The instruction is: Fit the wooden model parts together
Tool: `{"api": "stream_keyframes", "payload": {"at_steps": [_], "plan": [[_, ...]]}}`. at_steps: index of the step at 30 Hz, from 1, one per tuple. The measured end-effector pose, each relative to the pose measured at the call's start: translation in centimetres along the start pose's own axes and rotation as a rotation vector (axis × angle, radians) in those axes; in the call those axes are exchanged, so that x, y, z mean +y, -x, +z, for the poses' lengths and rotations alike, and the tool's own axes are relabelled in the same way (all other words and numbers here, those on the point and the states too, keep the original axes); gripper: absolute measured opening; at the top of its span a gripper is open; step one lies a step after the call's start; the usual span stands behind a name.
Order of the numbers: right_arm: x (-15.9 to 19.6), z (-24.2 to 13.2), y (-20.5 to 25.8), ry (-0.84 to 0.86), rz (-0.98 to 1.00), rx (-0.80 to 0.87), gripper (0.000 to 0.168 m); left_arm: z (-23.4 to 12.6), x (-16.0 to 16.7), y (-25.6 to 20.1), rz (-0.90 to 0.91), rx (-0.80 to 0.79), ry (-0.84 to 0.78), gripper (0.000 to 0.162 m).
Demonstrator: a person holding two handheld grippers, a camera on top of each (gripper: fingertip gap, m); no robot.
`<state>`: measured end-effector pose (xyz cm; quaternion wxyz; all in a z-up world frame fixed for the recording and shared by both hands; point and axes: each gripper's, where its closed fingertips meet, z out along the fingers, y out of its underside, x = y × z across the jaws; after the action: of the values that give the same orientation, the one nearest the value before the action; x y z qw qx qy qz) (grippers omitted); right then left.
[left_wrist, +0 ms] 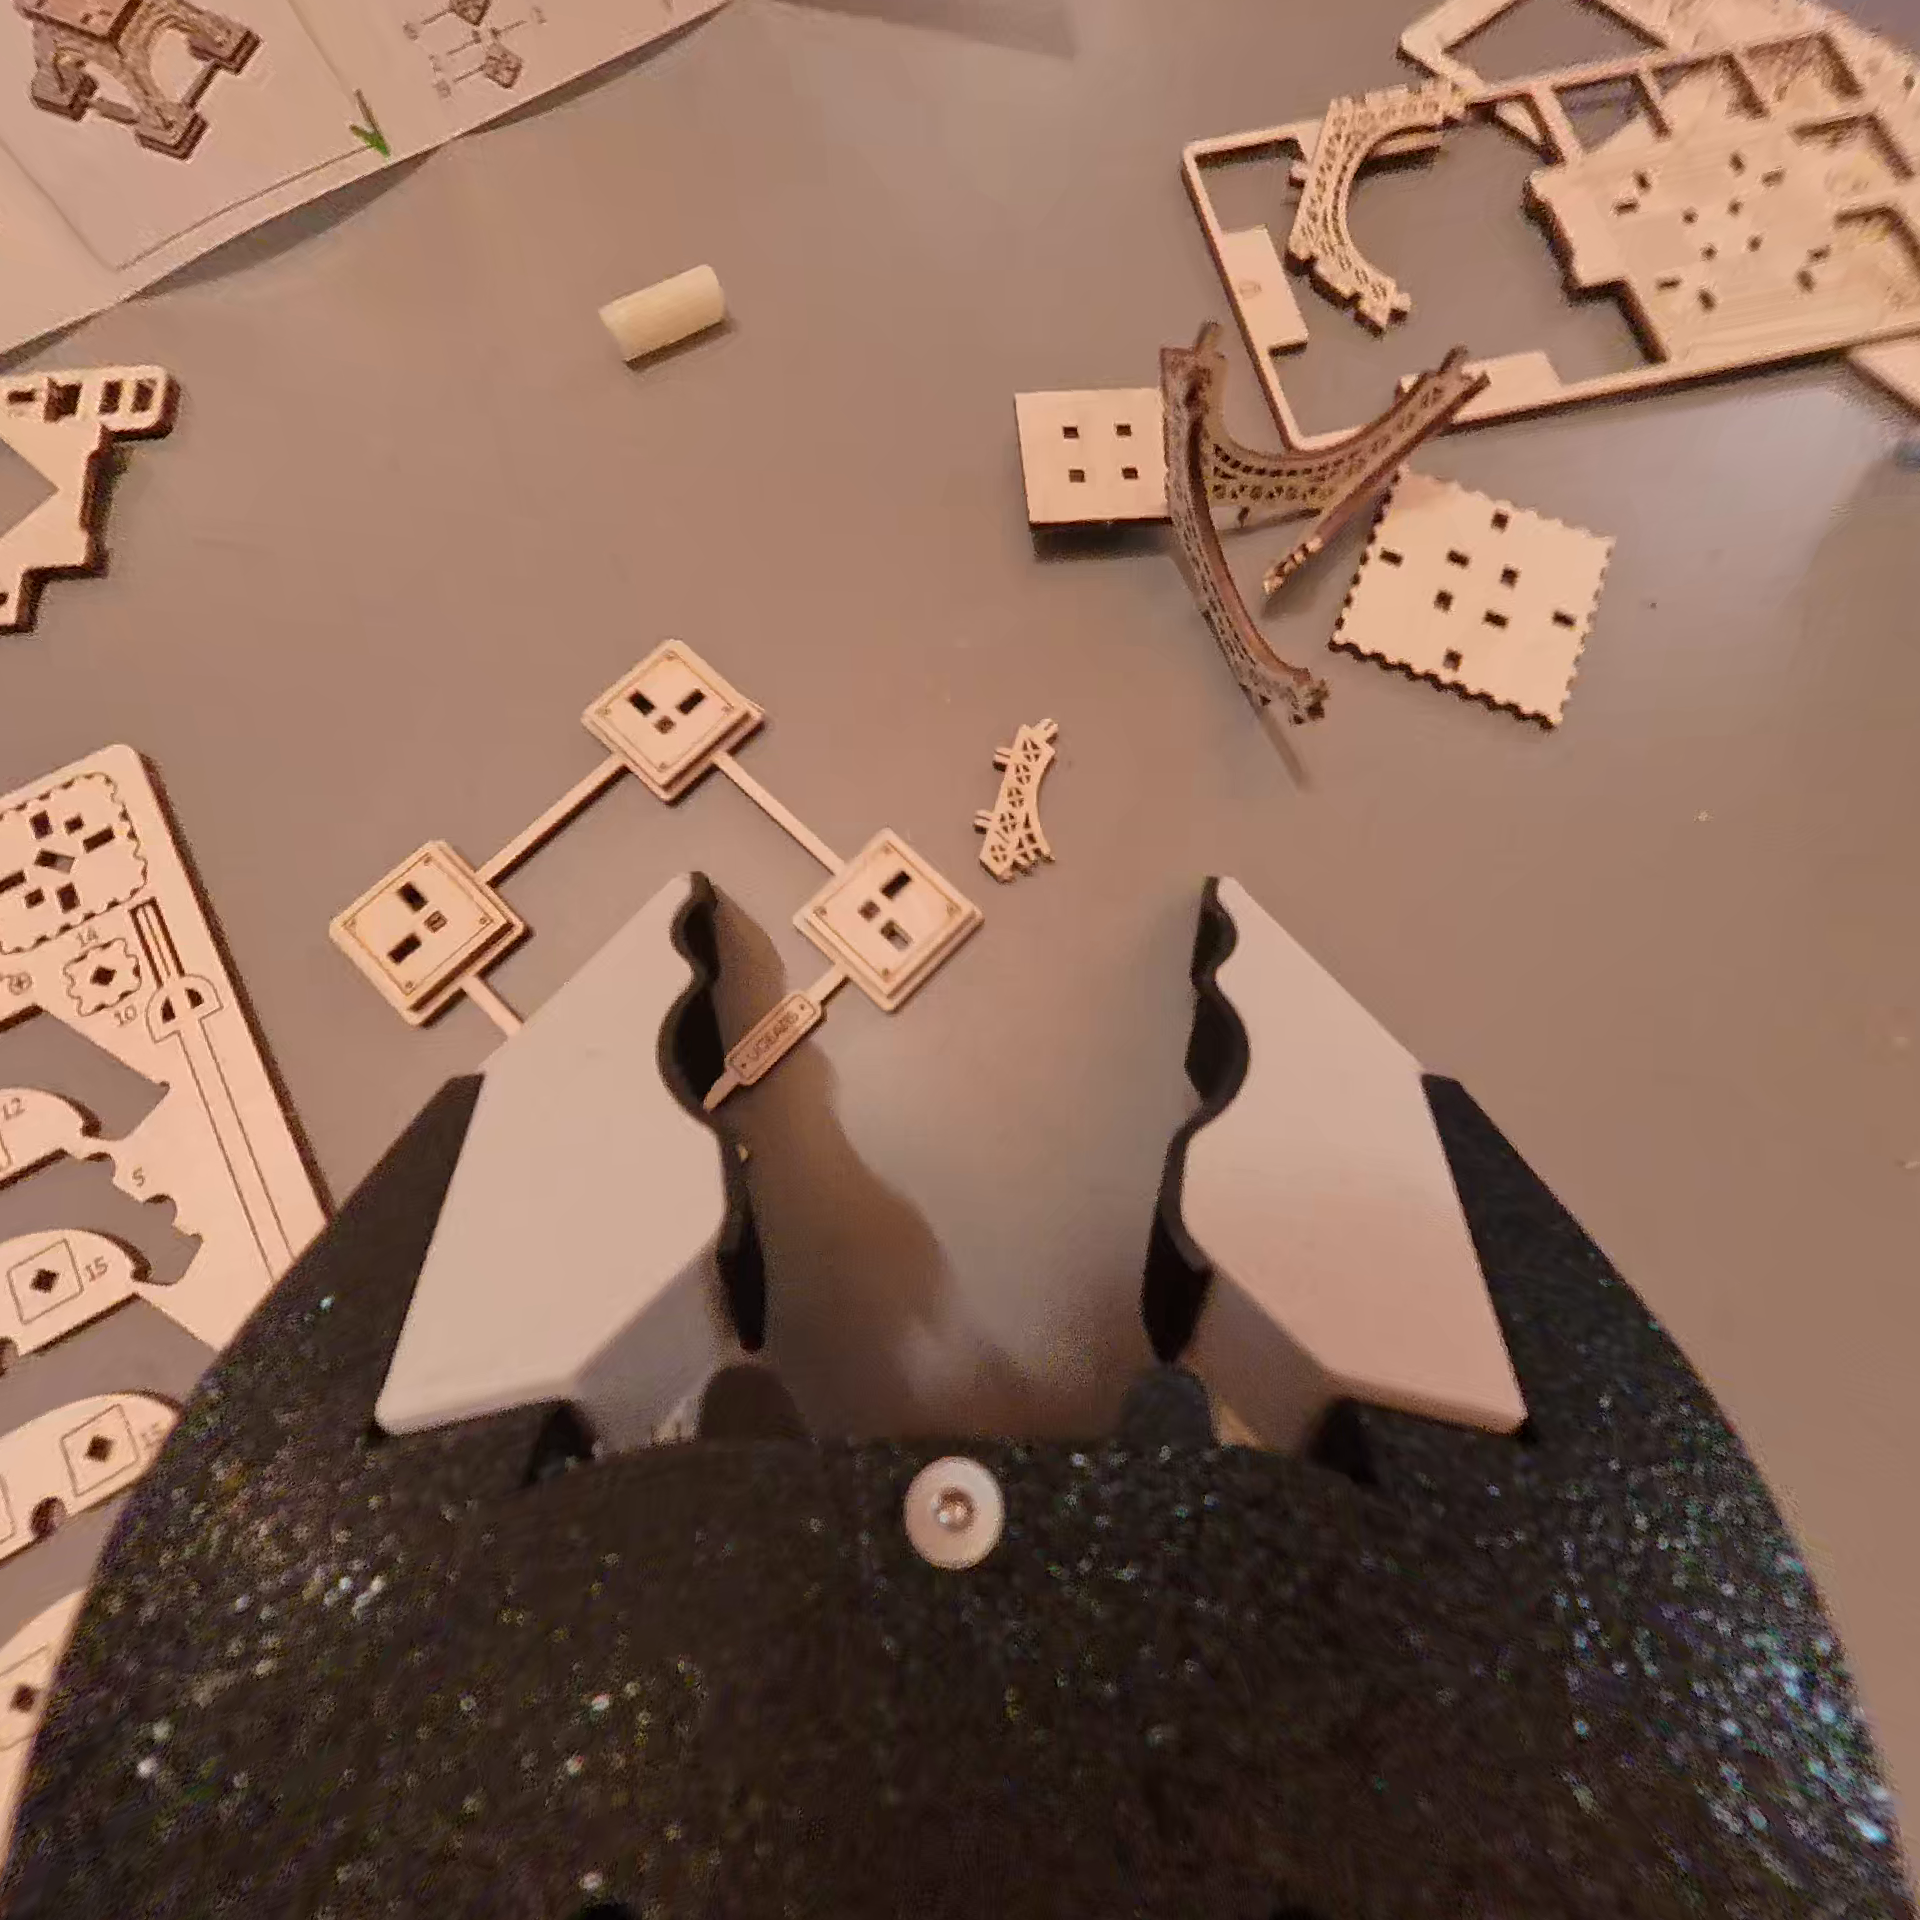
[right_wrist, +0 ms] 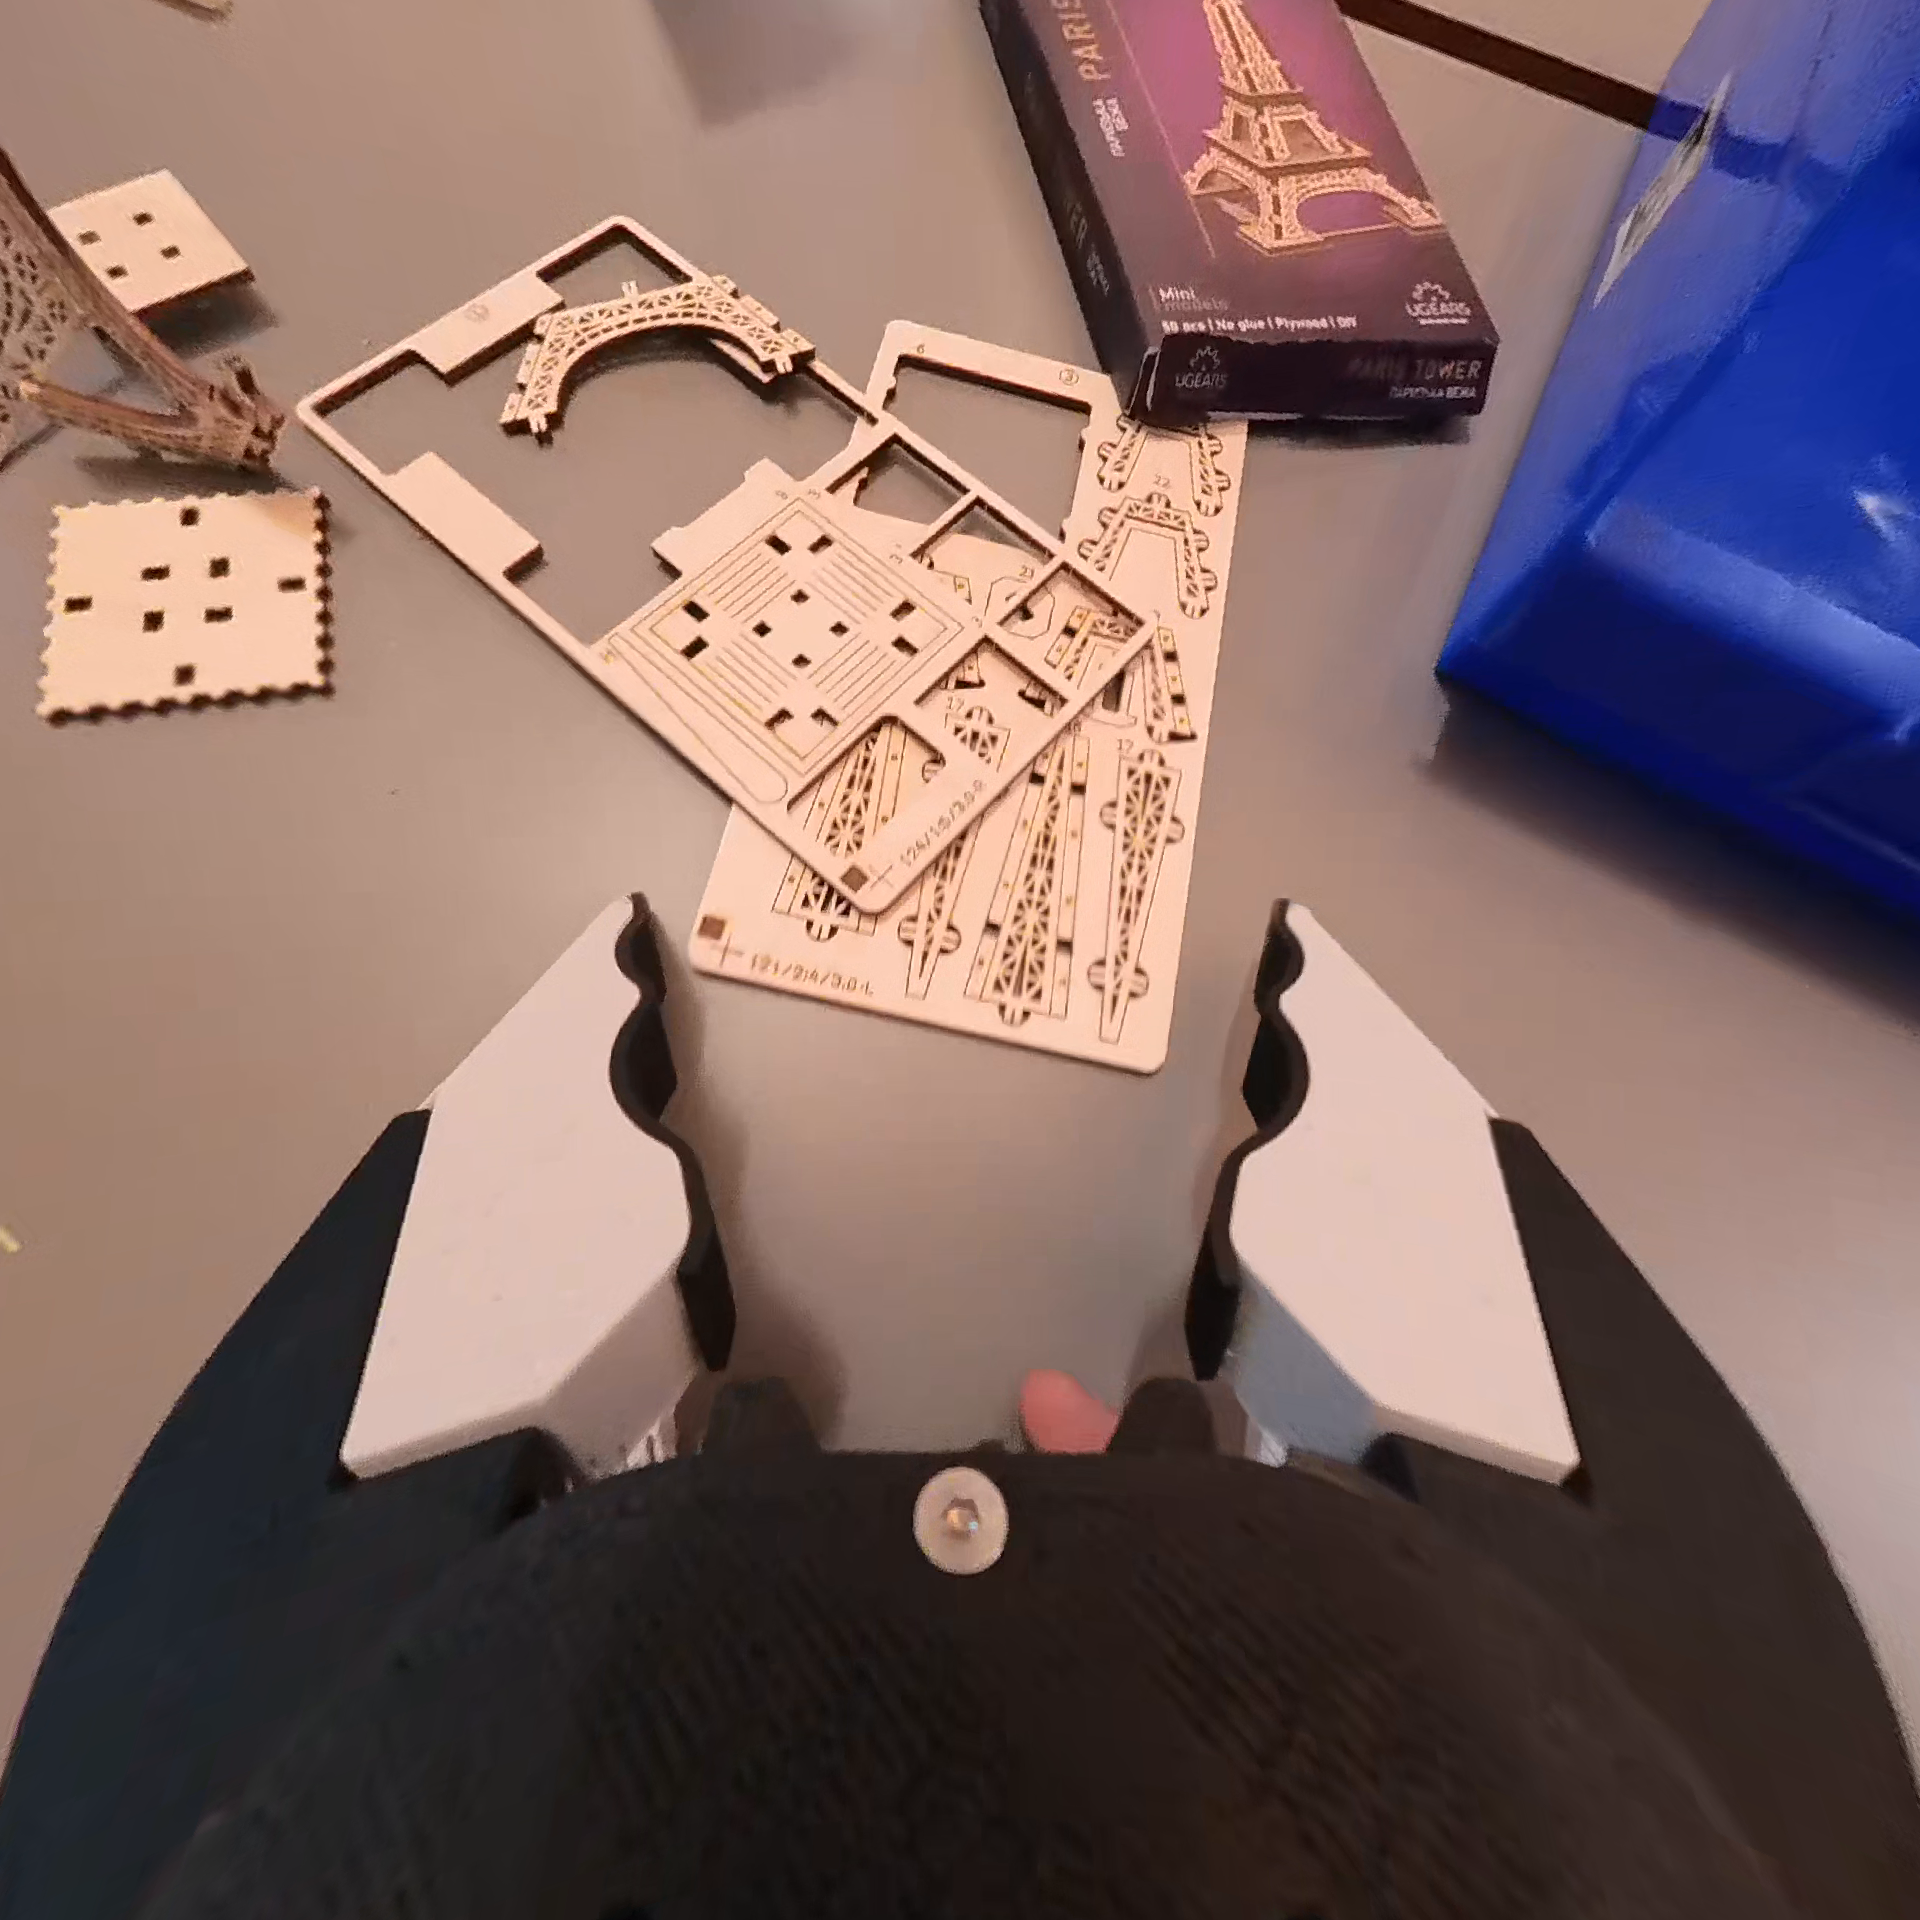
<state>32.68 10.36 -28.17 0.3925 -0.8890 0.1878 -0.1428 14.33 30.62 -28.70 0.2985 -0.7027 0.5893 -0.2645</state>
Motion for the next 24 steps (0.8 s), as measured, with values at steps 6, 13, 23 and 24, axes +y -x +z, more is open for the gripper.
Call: {"api": "stream_keyframes", "payload": {"at_steps": [6, 13, 23, 24], "plan": [[-2.0, 2.3, -0.9, -0.018, -0.058, -0.011, 0.121, 0.6, -0.4, -0.2, 0.079, 0.063, 0.008, 0.092], [-2.8, 3.9, -1.4, 0.002, -0.041, -0.076, 0.118, 2.6, -2.1, 0.9, 0.18, 0.173, 0.02, 0.103], [-3.7, 2.9, -1.0, -0.084, -0.176, 0.063, 0.11, 1.8, -3.1, 1.1, 0.333, 0.016, -0.095, 0.1], [-3.5, 2.9, -0.4, -0.07, -0.162, 0.026, 0.098, 1.7, -3.1, 1.0, 0.353, 0.008, -0.105, 0.098]]}}
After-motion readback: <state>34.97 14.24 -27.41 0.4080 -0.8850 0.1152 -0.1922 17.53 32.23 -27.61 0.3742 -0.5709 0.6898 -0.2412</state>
